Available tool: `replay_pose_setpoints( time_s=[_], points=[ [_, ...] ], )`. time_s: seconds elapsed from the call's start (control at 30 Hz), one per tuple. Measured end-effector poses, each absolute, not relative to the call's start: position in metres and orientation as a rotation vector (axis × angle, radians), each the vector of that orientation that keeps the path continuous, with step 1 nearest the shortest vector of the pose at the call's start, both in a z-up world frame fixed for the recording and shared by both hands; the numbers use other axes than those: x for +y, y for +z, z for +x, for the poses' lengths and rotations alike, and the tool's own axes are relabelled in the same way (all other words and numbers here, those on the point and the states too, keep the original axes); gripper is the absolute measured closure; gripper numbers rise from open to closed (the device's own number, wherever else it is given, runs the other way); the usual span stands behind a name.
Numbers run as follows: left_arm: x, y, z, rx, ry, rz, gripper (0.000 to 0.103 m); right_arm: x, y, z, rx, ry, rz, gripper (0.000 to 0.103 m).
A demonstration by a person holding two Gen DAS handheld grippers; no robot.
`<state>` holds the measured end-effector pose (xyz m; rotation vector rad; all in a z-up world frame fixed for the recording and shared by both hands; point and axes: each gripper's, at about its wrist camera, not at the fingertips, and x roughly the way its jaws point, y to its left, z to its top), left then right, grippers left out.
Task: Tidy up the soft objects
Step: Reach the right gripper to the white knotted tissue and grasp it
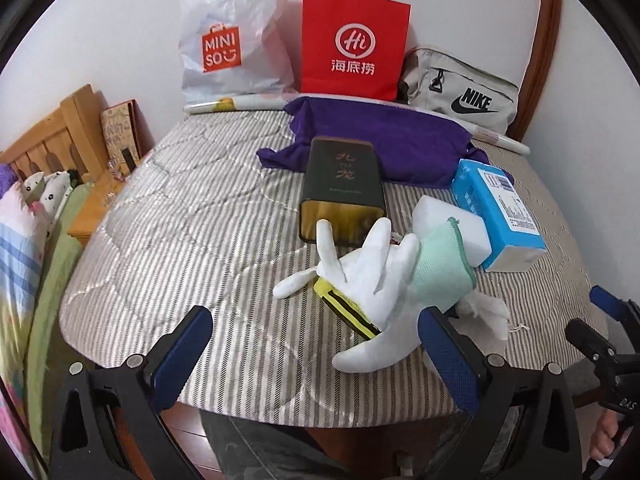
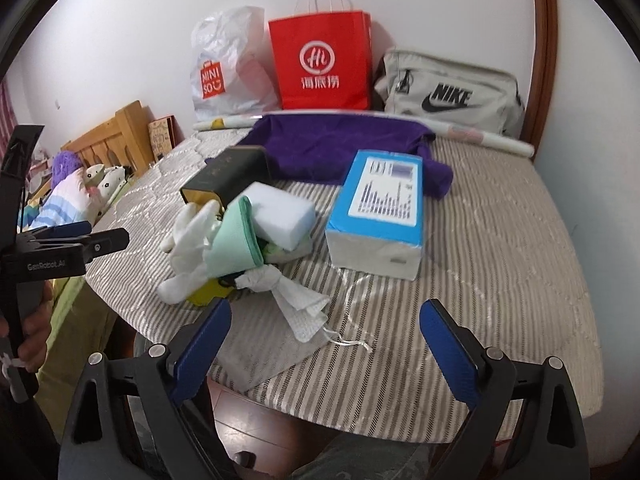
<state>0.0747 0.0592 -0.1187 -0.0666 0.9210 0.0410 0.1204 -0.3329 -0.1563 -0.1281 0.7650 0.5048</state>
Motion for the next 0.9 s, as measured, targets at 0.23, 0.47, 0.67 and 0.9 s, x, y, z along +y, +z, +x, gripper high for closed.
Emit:
replay_pose_setpoints(
  time_s=[0.23, 0.47, 0.67, 0.9],
  points=[
    [0.052, -0.137, 0.085, 0.892, -0.024, -0.058, 0.000, -0.332, -0.189, 0.152, 0.872, 0.559, -0.019, 0.011],
    [0.048, -0.148, 0.099, 0.904, -0.113, -0.095, 0.000, -0.326, -0.202, 0.161, 0.867, 0.630, 0.001, 0.020],
    [0.046, -0.163, 0.108, 0.947, -0.116, -0.063, 0.000, -0.299, -0.205, 0.155, 0.805, 0.719, -0.123, 0.020],
    [0.054, -0.163, 0.109, 0.949, -0.094, -0.032, 0.000, -0.272, -0.222, 0.167, 0.797, 0.760, -0.237, 0.021]
  ],
)
